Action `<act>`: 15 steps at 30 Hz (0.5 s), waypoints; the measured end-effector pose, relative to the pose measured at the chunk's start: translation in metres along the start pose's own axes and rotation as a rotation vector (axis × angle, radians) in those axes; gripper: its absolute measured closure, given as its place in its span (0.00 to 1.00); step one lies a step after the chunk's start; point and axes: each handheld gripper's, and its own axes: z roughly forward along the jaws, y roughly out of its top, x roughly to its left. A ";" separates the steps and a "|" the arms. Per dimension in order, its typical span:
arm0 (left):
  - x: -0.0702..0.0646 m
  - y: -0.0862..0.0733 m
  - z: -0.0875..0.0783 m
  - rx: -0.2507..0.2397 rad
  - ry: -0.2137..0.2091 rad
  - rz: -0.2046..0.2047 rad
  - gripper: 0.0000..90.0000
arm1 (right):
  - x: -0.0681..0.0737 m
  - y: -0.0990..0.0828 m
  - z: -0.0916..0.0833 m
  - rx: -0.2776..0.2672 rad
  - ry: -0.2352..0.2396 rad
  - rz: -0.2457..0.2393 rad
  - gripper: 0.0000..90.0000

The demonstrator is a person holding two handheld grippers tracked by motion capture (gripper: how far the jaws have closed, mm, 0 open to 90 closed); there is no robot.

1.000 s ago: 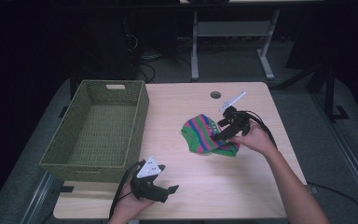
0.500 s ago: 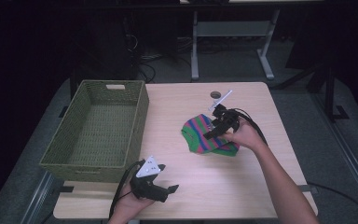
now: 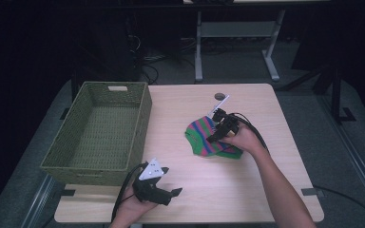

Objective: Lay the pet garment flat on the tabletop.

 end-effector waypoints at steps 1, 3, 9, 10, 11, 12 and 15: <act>0.000 0.000 0.000 -0.001 -0.001 -0.002 0.16 | 0.000 0.000 0.002 0.008 -0.003 0.000 0.25; 0.000 0.000 -0.001 -0.002 0.000 -0.003 0.16 | 0.000 0.000 0.008 0.033 -0.021 0.009 0.26; 0.000 0.000 -0.001 -0.004 0.000 -0.004 0.16 | 0.004 0.001 0.010 0.050 -0.063 -0.015 0.32; 0.000 0.000 -0.001 -0.003 0.000 -0.003 0.16 | 0.005 0.001 0.010 0.053 -0.072 -0.012 0.33; 0.000 0.000 0.000 -0.001 0.000 -0.003 0.16 | 0.006 0.001 0.011 0.055 -0.083 -0.008 0.34; 0.000 -0.001 0.000 0.002 -0.001 -0.001 0.16 | 0.007 0.002 0.011 0.059 -0.088 -0.007 0.36; 0.000 -0.001 0.000 0.003 0.001 -0.002 0.16 | 0.009 0.005 0.011 0.076 -0.105 0.006 0.41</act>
